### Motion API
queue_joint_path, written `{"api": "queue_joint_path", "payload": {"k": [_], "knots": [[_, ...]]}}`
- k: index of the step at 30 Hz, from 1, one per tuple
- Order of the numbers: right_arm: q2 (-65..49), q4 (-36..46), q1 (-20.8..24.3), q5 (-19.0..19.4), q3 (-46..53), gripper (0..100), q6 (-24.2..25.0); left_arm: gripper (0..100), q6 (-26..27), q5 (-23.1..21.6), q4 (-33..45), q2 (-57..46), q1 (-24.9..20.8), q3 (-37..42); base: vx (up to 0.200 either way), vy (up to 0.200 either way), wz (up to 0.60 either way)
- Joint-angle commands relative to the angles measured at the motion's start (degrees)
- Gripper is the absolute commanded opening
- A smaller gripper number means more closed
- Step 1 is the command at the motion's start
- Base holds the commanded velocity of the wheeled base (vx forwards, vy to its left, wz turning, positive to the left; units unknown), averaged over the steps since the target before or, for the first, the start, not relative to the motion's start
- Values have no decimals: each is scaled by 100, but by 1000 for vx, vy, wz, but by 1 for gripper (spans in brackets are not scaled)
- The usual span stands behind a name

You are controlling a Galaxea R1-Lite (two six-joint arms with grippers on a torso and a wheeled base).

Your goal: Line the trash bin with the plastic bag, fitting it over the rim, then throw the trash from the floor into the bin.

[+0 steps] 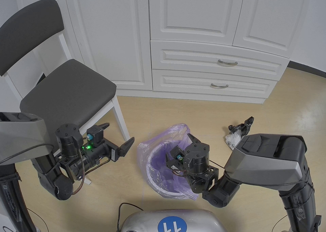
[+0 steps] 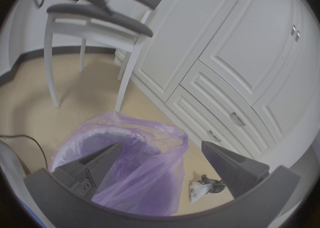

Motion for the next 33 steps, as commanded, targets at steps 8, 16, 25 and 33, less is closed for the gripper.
{"api": "queue_joint_path", "payload": {"k": [8,16,25,33], "knots": [[-1353,457,-721,961,1595,100,116,100,-706,1155,-10,-1688,1019,1633,0,0,0],[-1178,510,-1178,996,1463,100,-324,100,-750,1164,-10,-2083,1370,1747,0,0,0],[-35,844,-1336,1005,452,100,-280,100,-724,1208,-10,-2189,1212,1747,0,0,0],[308,1547,-1362,1128,-93,100,-95,100,-724,1190,-10,-2153,1177,1774,0,0,0]]}}
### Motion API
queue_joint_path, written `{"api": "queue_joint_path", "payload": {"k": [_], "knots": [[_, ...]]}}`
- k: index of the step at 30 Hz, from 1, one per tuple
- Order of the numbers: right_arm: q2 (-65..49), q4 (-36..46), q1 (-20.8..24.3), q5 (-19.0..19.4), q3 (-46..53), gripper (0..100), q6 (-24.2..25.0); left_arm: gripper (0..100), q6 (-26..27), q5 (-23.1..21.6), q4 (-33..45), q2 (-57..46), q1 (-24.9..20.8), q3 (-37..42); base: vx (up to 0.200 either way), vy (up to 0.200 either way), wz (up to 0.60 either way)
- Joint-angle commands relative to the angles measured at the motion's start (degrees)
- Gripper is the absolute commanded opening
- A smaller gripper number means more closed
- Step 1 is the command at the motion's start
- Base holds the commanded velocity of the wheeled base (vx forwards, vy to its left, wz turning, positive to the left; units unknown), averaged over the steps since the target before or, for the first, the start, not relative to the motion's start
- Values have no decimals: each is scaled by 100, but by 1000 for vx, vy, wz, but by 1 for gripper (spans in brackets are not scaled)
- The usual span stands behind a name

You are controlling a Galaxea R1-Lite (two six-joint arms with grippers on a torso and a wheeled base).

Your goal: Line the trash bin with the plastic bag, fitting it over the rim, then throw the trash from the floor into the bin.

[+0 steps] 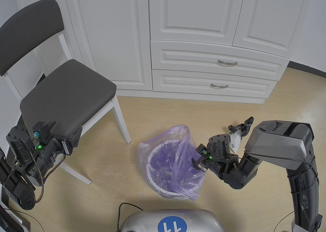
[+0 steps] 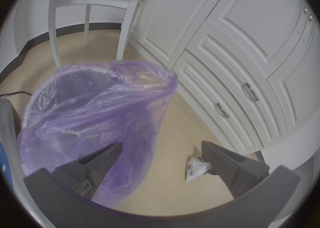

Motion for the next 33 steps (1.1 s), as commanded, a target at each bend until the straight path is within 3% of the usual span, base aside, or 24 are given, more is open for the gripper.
{"api": "queue_joint_path", "payload": {"k": [1,11,18,26,33], "knots": [[380,255,-10,12,-380,100,108,100,-1,-5,-3,3,-19,16,0,0,0],[1092,1617,113,117,-2182,100,626,100,-10,-22,-3,-76,-124,33,0,0,0],[1461,1925,78,231,-3210,100,1057,100,-45,-31,-3,-199,-124,33,0,0,0],[1408,2013,-221,223,-3228,100,951,100,-18,-49,5,-621,-256,200,0,0,0],[1417,1951,-256,223,-3096,100,732,100,8,22,5,-770,-1012,235,0,0,0]]}}
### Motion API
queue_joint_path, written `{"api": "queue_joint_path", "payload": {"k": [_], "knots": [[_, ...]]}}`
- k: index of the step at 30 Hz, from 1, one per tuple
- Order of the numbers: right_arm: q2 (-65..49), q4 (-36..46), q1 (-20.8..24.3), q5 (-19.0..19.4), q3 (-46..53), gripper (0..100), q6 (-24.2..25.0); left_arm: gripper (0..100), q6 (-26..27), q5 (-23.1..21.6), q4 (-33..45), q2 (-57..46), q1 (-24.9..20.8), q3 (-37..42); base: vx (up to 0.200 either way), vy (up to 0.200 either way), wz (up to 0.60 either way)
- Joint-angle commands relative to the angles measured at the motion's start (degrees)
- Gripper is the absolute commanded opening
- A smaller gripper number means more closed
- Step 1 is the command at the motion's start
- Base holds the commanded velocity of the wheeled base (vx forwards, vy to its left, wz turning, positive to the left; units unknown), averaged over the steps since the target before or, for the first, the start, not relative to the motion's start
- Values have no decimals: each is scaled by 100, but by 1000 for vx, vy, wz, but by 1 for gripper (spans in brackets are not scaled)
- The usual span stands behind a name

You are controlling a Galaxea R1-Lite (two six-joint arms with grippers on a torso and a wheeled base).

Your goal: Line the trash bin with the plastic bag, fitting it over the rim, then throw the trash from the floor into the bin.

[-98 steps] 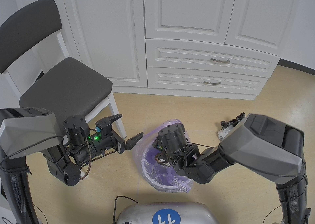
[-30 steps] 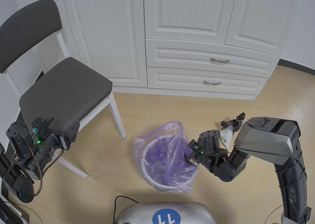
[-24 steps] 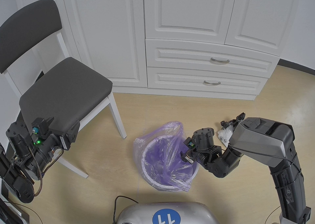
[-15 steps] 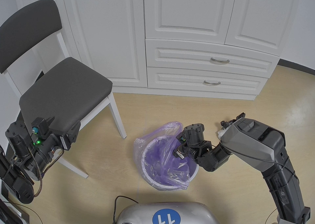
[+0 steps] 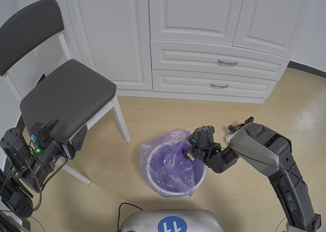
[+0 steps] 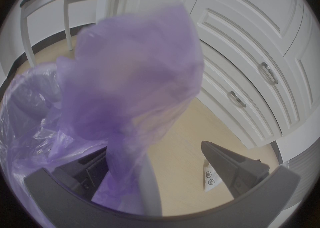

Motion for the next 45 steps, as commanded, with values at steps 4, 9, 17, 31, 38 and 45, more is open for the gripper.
{"api": "queue_joint_path", "payload": {"k": [4,9,17,31,38,45], "knots": [[-281,-142,-25,1,357,100,33,100,46,34,6,-190,-922,0,0,0,0],[-1169,-880,2,80,1780,100,6,100,186,148,93,-138,-1388,-44,0,0,0],[-1591,-2559,195,282,2932,100,217,100,151,34,797,-182,-1511,-475,0,0,0],[-2303,2020,1214,-808,427,100,1298,100,151,-555,788,-138,-553,-598,0,0,0],[-1582,4420,1575,-1335,-1340,100,2388,100,-288,-2251,630,-208,413,-352,0,0,0],[-1090,5404,1592,-1467,-2236,100,2810,100,-1457,-2910,-12,-182,528,-334,-114,-200,0]]}}
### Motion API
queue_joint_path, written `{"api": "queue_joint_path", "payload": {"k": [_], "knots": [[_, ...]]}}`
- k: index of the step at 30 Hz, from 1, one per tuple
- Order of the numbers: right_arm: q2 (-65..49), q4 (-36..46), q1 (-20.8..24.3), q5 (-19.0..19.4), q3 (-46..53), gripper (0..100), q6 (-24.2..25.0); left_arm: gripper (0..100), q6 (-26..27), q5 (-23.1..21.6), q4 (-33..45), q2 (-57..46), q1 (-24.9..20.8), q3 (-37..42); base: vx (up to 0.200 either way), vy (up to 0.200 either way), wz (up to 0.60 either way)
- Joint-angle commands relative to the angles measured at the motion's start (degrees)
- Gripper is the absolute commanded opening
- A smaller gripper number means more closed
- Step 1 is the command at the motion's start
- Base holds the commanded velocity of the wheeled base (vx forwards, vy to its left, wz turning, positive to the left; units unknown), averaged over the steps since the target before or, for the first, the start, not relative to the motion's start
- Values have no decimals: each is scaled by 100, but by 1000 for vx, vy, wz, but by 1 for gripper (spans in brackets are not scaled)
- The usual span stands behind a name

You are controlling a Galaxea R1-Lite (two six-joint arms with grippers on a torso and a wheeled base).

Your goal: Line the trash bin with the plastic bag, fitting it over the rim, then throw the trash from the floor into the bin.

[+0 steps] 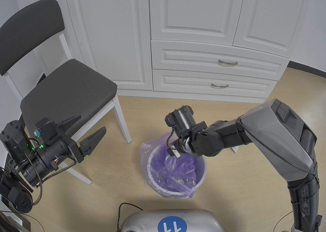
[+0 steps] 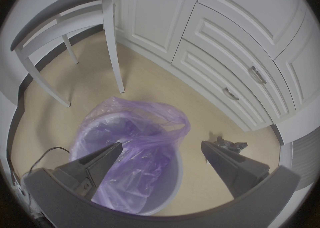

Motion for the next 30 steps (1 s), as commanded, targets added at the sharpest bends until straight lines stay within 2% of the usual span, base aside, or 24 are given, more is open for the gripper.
{"api": "queue_joint_path", "payload": {"k": [1,5,15,21,30], "knots": [[641,1506,410,-444,-1614,100,862,100,-992,-986,-466,-67,735,111,-200,-200,0],[650,1673,410,-444,-1622,100,968,100,-1062,-986,-466,-76,726,111,-200,-200,0],[887,1717,507,-436,-1675,100,1135,100,-974,-977,-474,-67,726,172,0,0,0],[1476,1840,586,-436,-2192,100,1179,100,-974,-977,-466,21,735,163,0,0,0],[1828,1805,674,-242,-2192,100,1161,100,-948,-977,-466,118,735,163,0,0,0]]}}
